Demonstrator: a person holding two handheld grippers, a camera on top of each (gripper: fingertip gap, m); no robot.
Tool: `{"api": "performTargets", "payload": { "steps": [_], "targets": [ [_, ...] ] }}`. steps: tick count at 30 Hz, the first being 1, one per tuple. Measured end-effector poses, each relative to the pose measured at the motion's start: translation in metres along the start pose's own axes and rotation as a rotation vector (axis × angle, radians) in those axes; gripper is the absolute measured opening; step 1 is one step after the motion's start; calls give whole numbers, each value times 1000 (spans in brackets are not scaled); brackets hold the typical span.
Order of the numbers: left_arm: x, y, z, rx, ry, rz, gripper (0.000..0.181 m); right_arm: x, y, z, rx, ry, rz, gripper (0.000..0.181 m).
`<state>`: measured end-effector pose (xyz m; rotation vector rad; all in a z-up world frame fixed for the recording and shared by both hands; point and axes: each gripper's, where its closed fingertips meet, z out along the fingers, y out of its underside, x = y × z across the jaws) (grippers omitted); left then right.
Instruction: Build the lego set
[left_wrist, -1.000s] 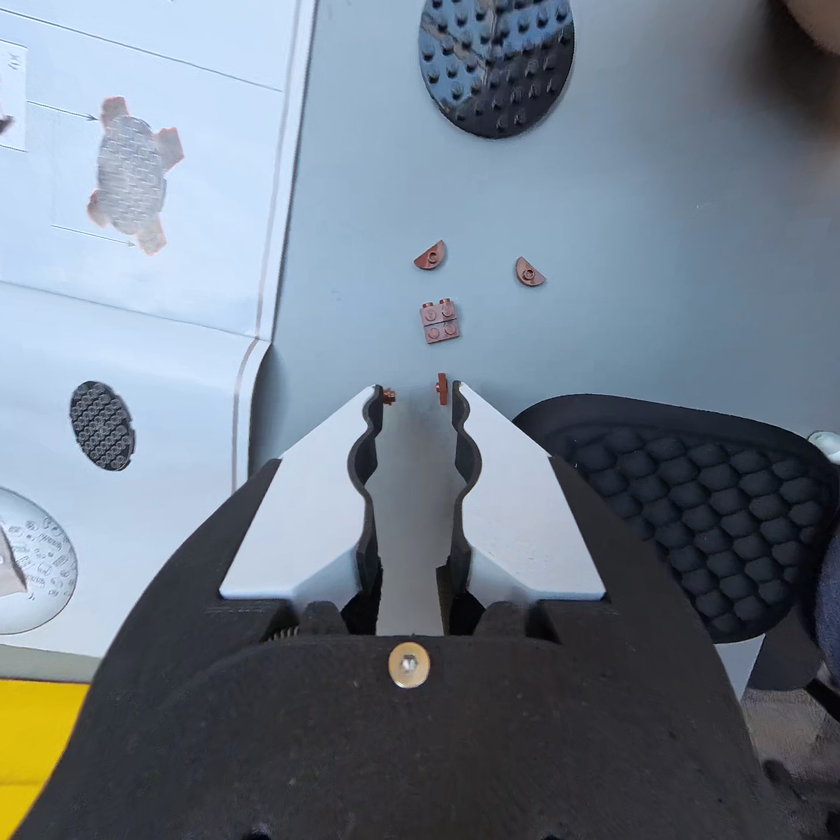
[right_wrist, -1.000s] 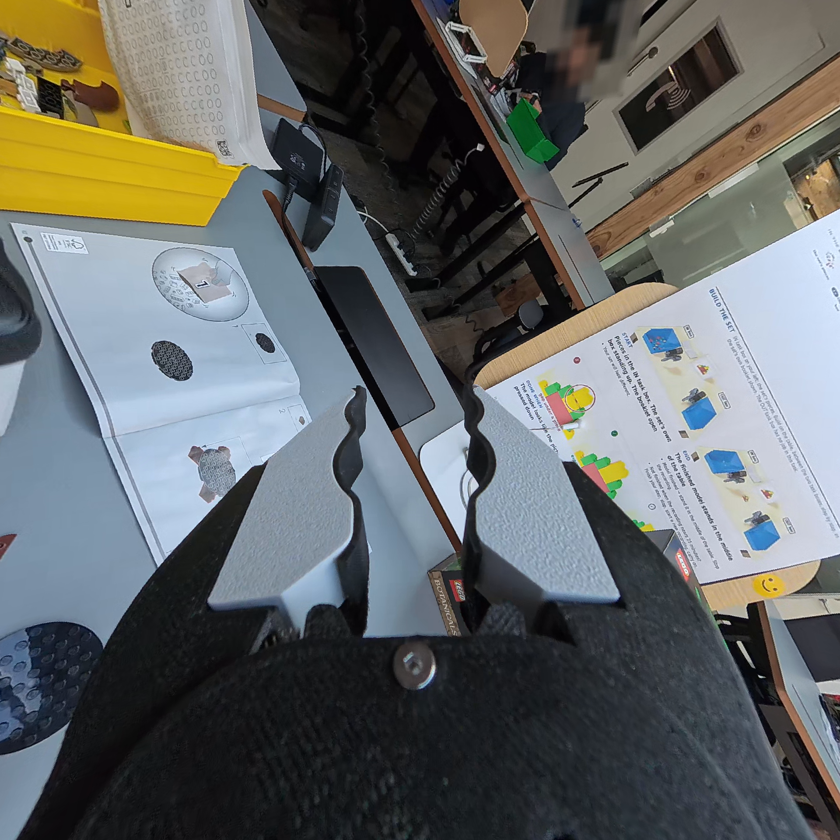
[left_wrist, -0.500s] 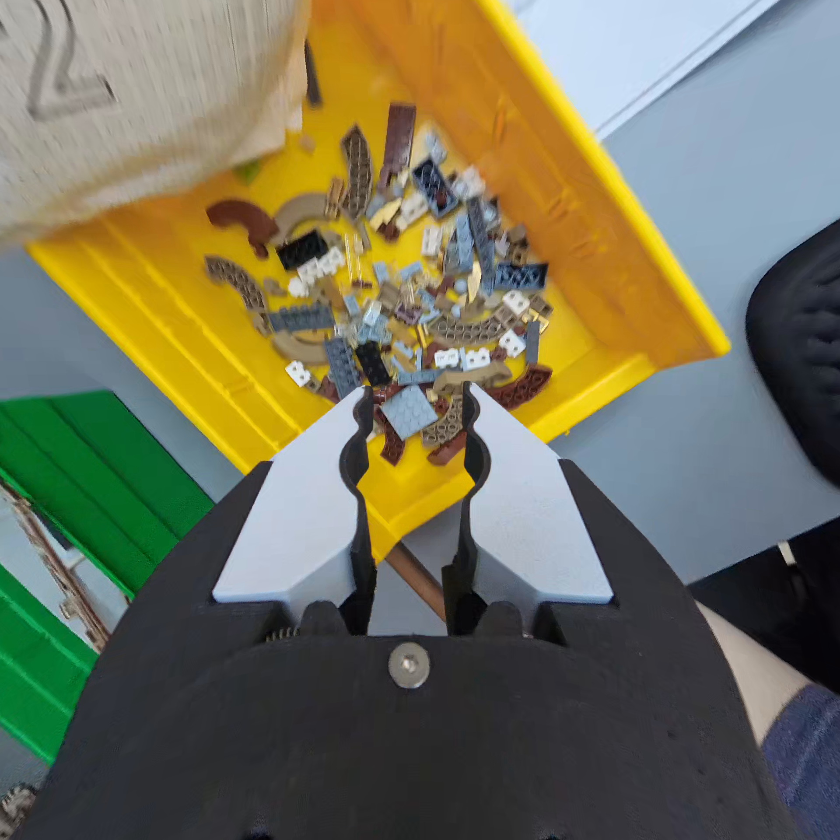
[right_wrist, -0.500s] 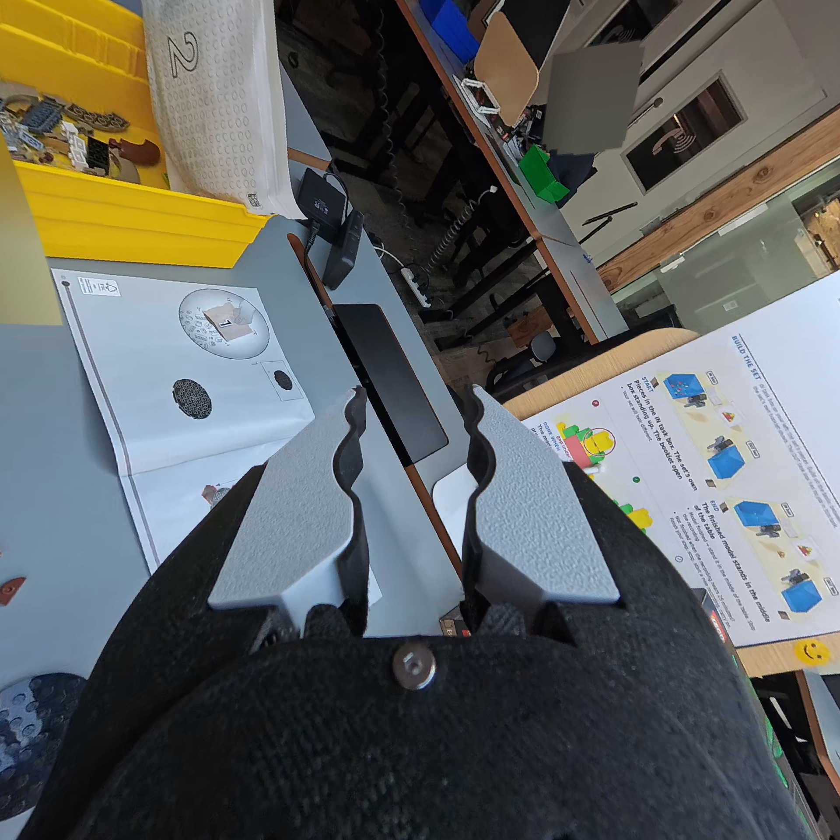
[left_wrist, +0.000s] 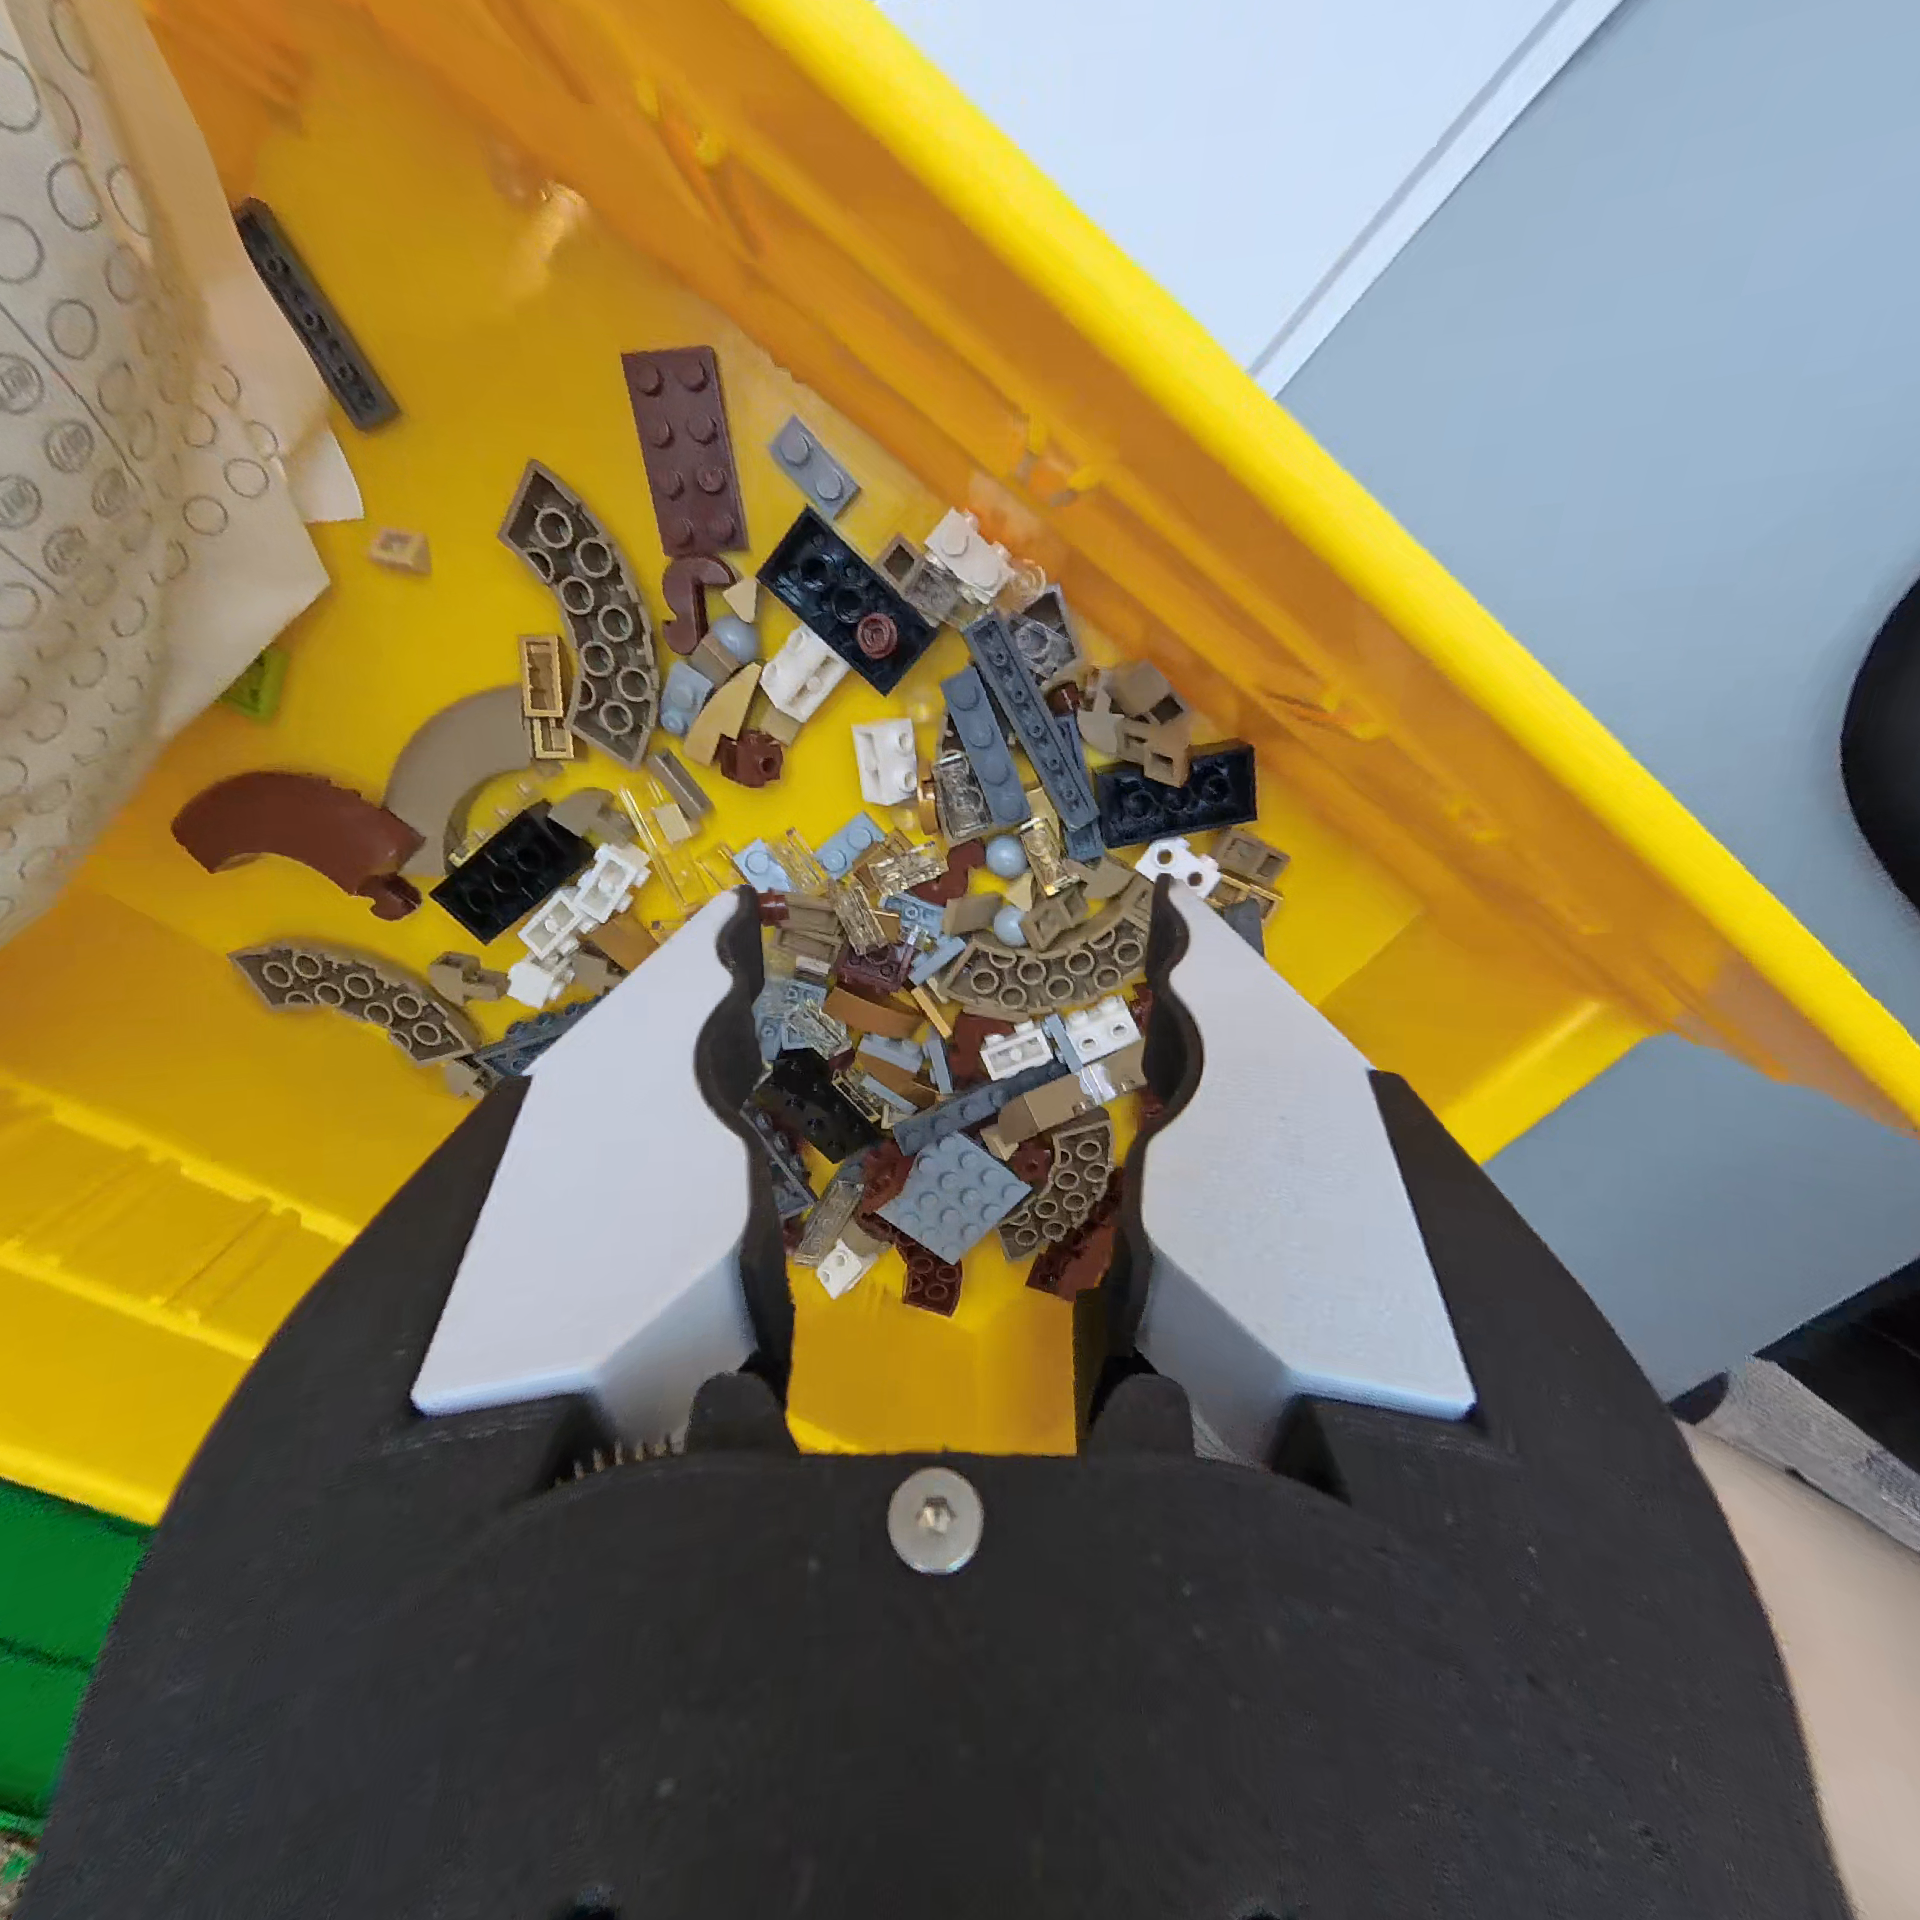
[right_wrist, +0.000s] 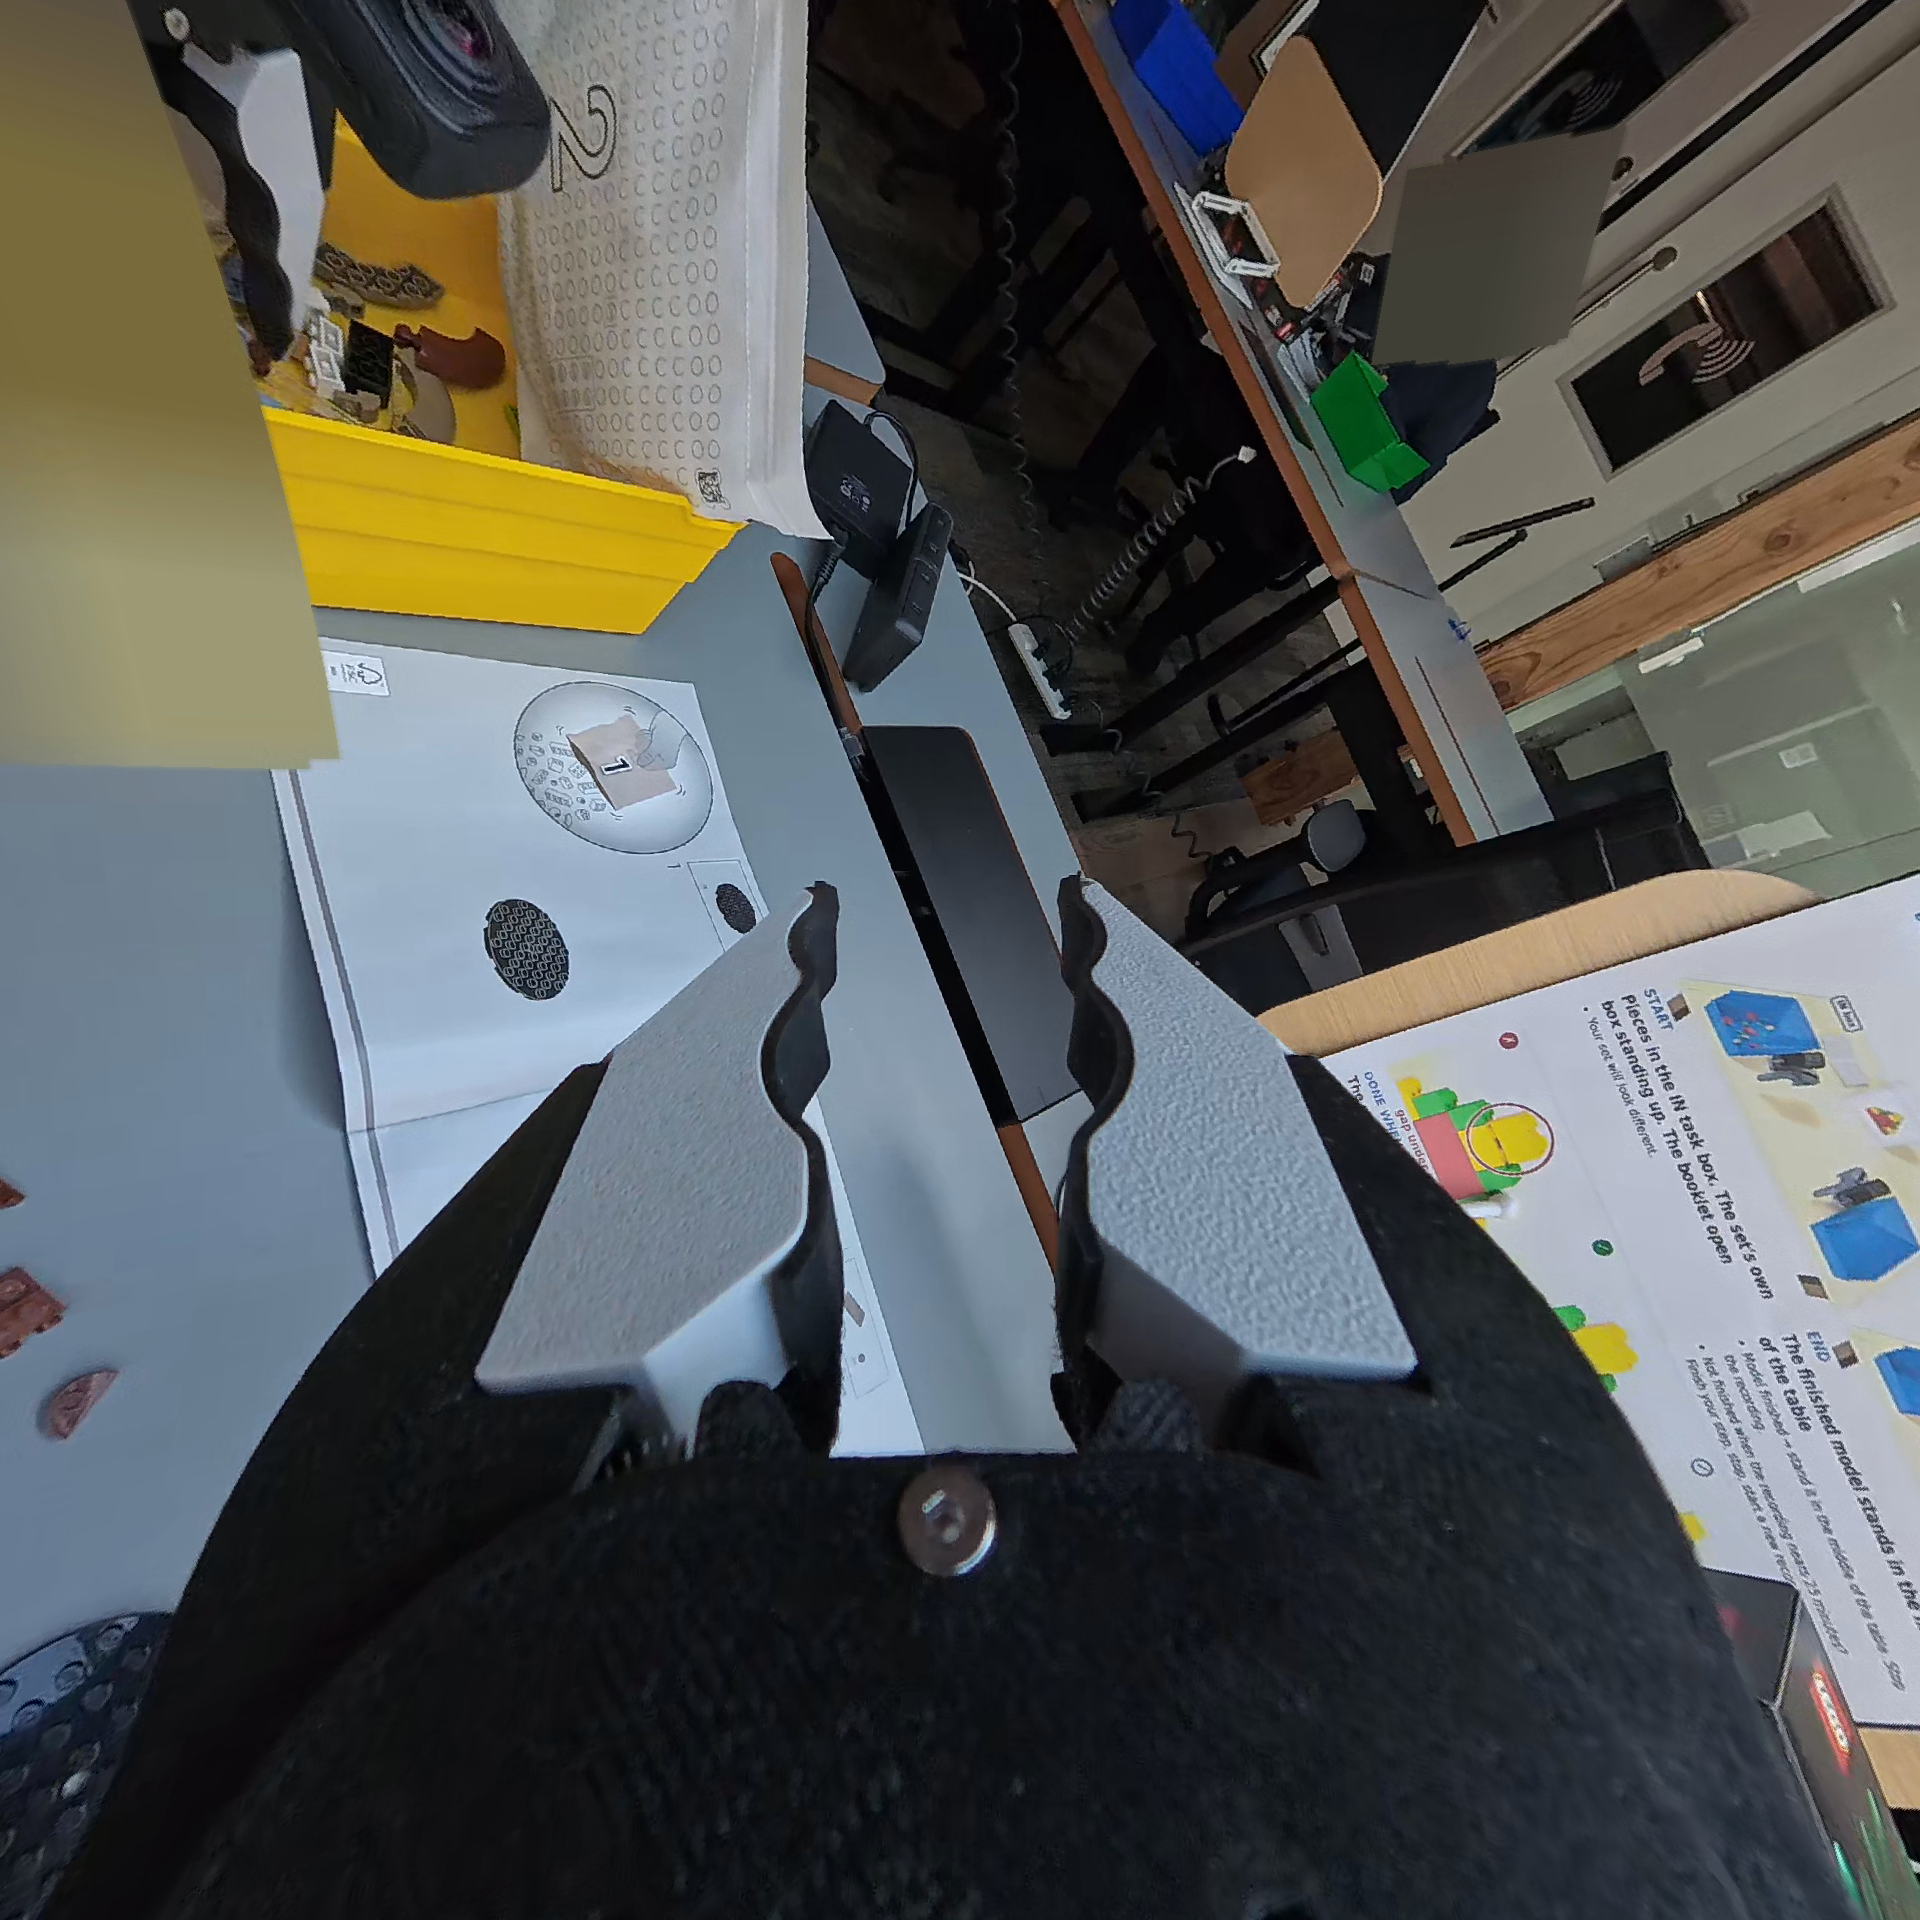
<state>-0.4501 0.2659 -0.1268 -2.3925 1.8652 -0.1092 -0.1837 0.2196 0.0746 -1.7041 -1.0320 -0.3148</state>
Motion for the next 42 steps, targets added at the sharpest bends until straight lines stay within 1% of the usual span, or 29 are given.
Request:
{"api": "performTargets", "payload": {
  "steps": [1, 5, 8, 9, 12, 14, 15, 16, 17, 19, 20, 21, 24, 27, 28, 29, 30, 31, 34, 36, 38, 39, 41, 42],
  "targets": [
    [-4, -1, 4, -10, -19, 3, 78, 0, 0, 0, 0, 0, 1, 43],
    [-19, -15, 16, -14, -96, 7, 84, -1, -1, 0, 0, 0, -4, 43],
    [-25, -22, 20, -12, -126, -4, 82, -1, -2, -2, 6, 0, -8, 43],
    [-29, -21, 19, -15, -149, -8, 84, -1, -2, -3, 7, 1, -8, 43],
    [-42, -9, 16, -61, -226, 1, 62, 1, 0, -3, 5, 4, -3, 43],
    [-45, -3, 15, -71, -224, -12, 52, 2, 1, -3, 3, 5, 0, 43],
    [-46, 1, 15, -80, -221, -17, 43, 3, 2, -3, 0, 7, 0, 43],
    [-46, 5, 15, -88, -215, -17, 29, 3, 3, -3, -3, 8, 0, 43],
    [-47, 8, 14, -93, -212, -17, 20, 3, 3, -3, -4, 8, 0, 43],
    [-51, 13, 14, -100, -217, -23, 5, 2, 3, -2, -3, 6, -1, 43],
    [-52, 16, 14, -103, -216, -31, 3, 2, 2, -2, -3, 5, -2, 43],
    [-54, 17, 13, -99, -216, -38, 3, 1, 2, -2, -4, 2, -3, 43],
    [-54, 10, 10, -39, -193, -67, 13, 1, 3, -1, -9, -1, -6, 43],
    [-47, 6, 9, 16, -120, -87, 34, 0, 4, 0, -12, -4, -5, 43],
    [-46, 8, 10, 9, -101, -95, 35, 0, 5, 1, -12, -4, -5, 43],
    [-49, 12, 10, -9, -111, -100, 34, 0, 5, 1, -13, -5, -4, 43],
    [-56, 17, 10, -28, -152, -101, 24, 0, 5, 1, -14, -7, -5, 43],
    [-63, 21, 8, -41, -194, -105, 3, 0, 5, 1, -16, -8, -6, 43],
    [-70, 27, 0, -35, -218, -151, 4, 0, 6, 2, -19, -7, -9, 43],
    [-74, 32, -9, -10, -232, -199, 12, -1, 7, 3, -23, -7, -10, 43],
    [-72, 46, -17, -22, -210, -280, 20, -1, 7, 4, -28, -9, -13, 43],
    [-65, 57, -19, -54, -174, -331, 27, -2, 8, 4, -30, -10, -14, 43],
    [-49, 83, -17, -157, -102, -420, 34, -3, 8, 6, -34, -15, -17, 43],
    [-44, 93, -16, -202, -81, -449, 42, -4, 8, 7, -37, -18, -19, 43]
  ]
}}
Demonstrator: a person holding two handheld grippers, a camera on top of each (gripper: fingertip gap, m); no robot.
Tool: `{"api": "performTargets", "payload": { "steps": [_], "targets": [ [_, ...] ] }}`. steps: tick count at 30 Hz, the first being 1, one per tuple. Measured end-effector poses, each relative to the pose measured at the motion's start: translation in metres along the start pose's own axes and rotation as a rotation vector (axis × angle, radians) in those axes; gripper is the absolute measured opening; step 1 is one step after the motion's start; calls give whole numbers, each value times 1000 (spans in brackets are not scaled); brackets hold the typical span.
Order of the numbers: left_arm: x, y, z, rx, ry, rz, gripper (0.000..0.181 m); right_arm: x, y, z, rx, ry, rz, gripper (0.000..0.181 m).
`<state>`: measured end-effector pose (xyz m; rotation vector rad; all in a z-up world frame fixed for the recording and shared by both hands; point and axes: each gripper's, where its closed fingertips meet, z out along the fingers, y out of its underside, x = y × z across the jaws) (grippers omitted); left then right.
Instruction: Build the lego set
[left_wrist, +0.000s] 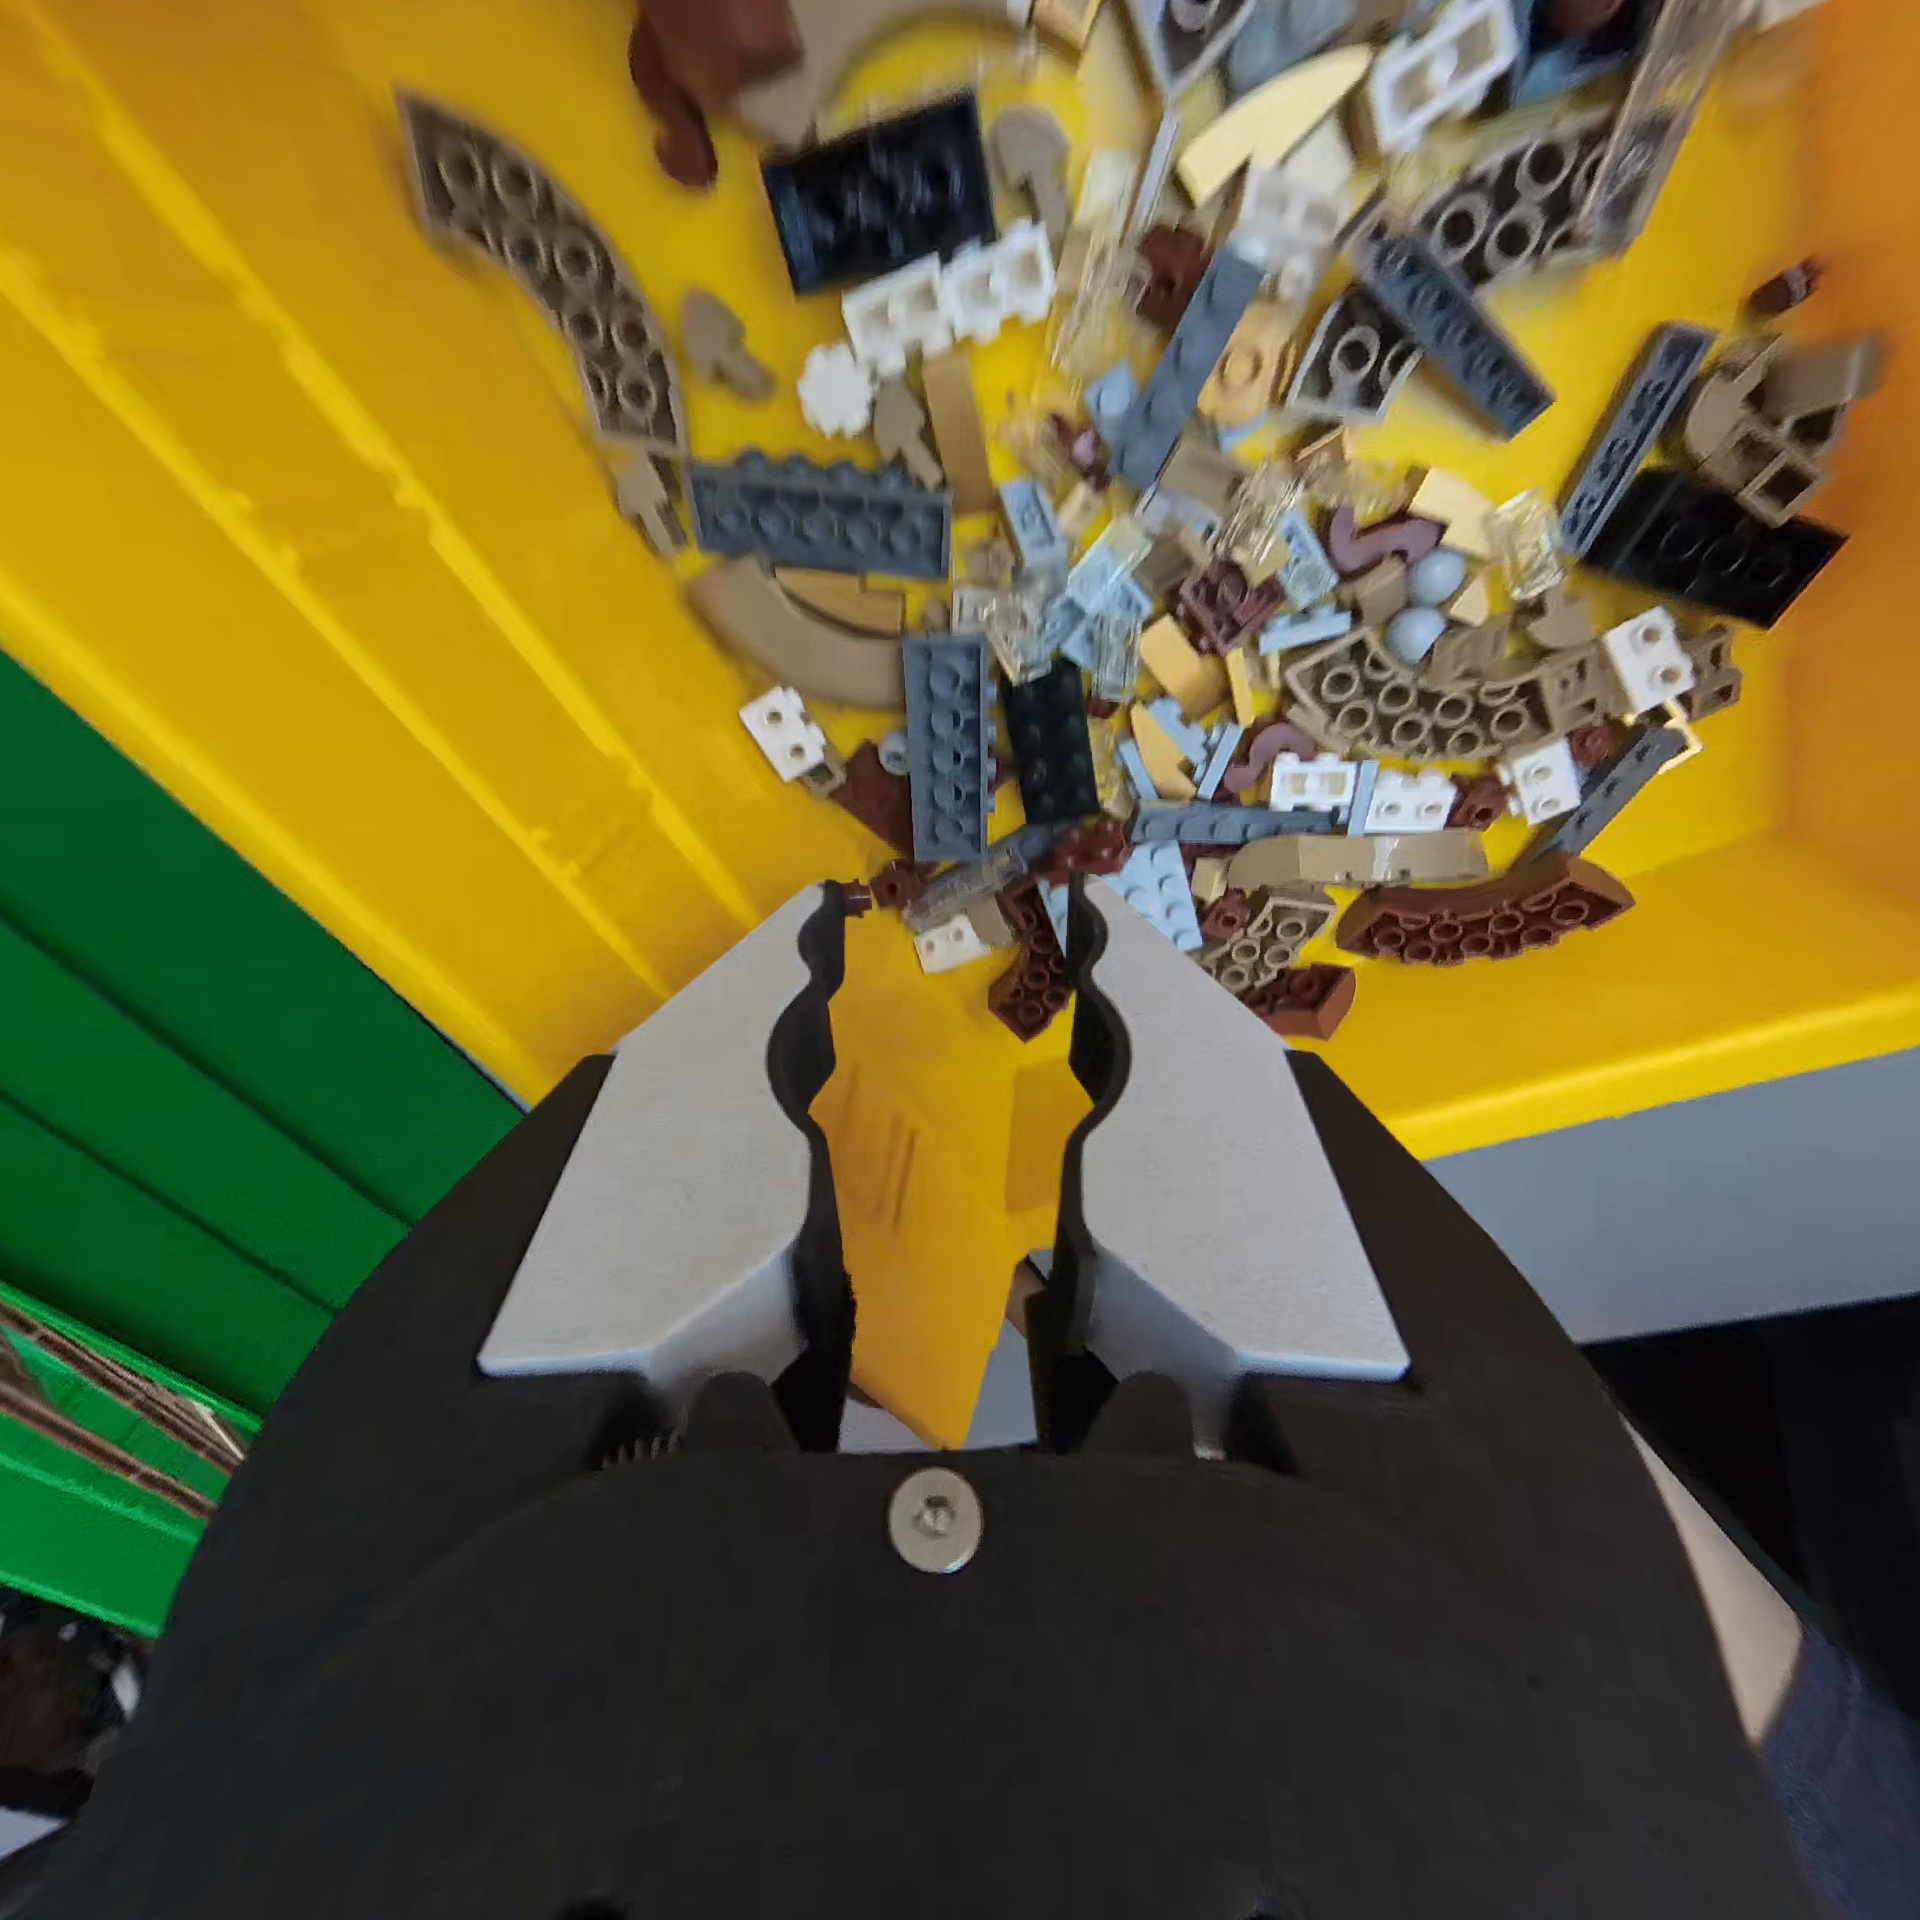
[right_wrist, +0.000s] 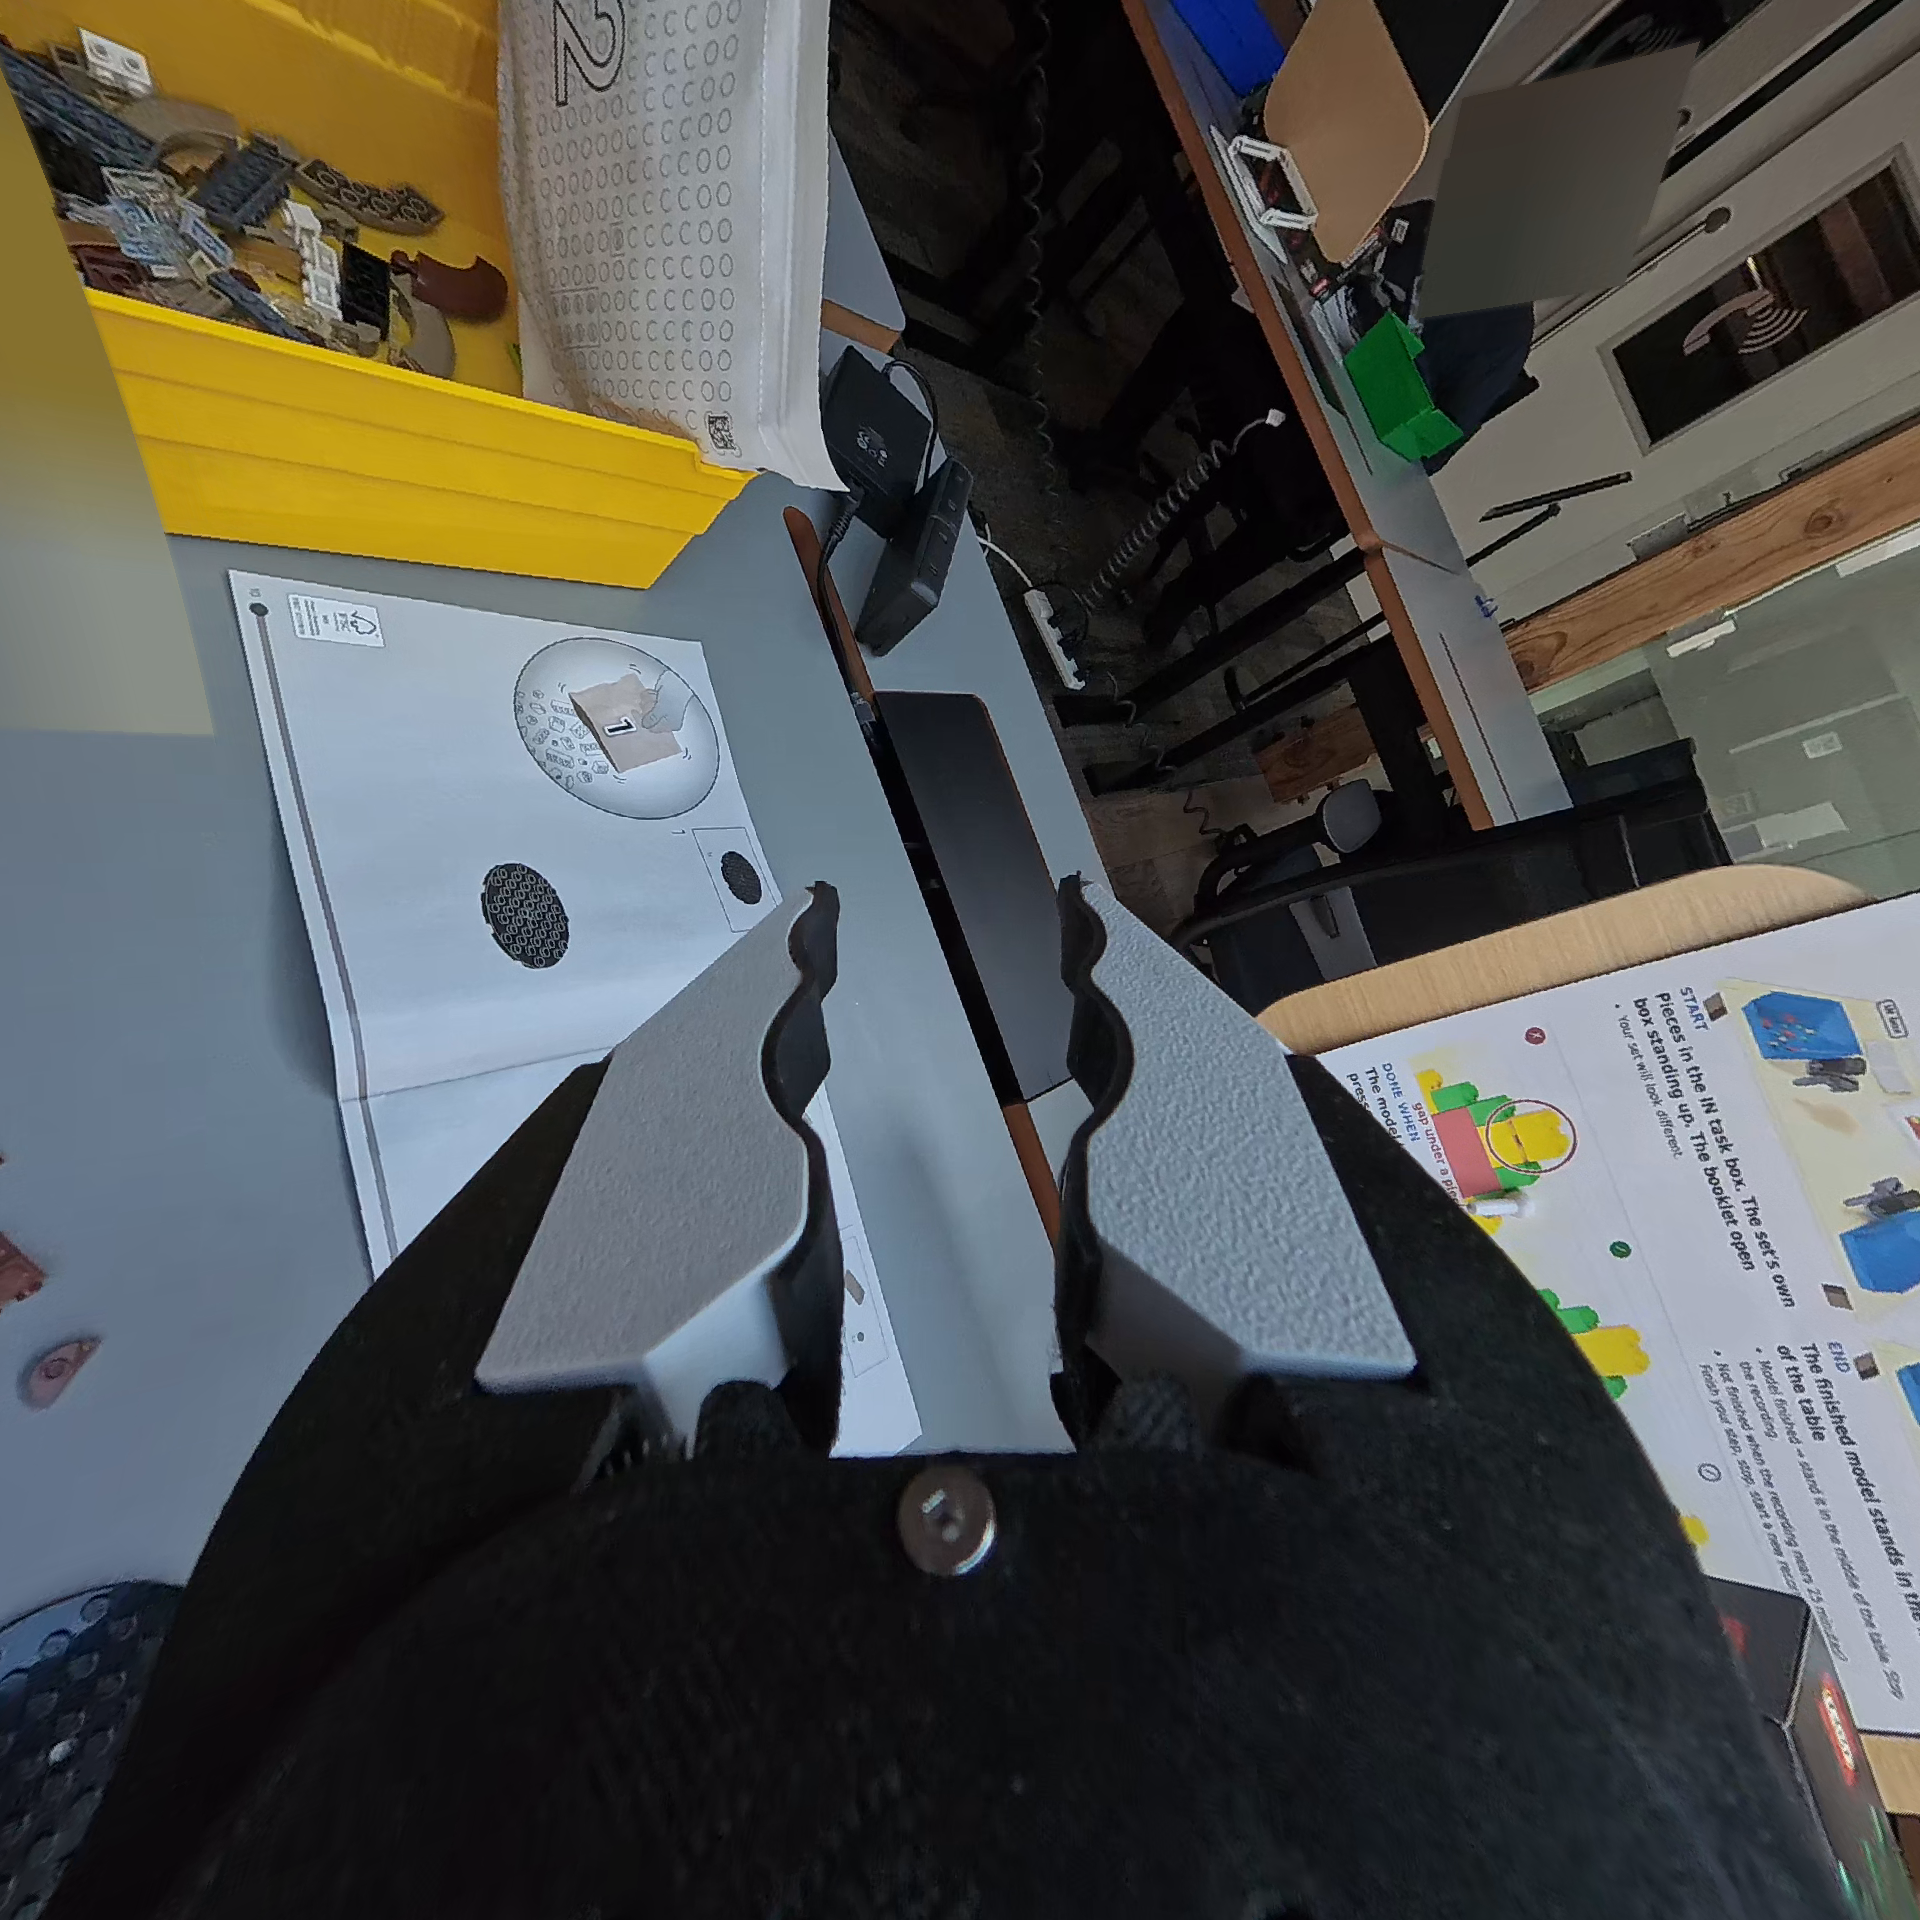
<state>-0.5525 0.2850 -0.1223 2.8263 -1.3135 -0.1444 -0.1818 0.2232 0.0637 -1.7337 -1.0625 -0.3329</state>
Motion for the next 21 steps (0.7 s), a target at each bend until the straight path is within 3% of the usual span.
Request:
{"api": "performTargets", "payload": {
  "steps": [1, 9, 13, 16, 21],
  "targets": [
    [2, 4, 2, -21, 20, -20, 35, -1, 0, 1, -4, -2, -3, 43],
    [20, -3, 14, -74, 164, -142, 55, -5, 2, 4, -22, -15, -17, 43],
    [20, 1, 20, -117, 166, -165, 51, -5, 3, 3, -24, -16, -17, 43],
    [28, -4, 22, -116, 220, -175, 23, -5, 4, 3, -25, -17, -16, 43],
    [35, -7, 18, -102, 243, -145, 11, -6, 3, 4, -28, -22, -19, 43]
  ]
}}
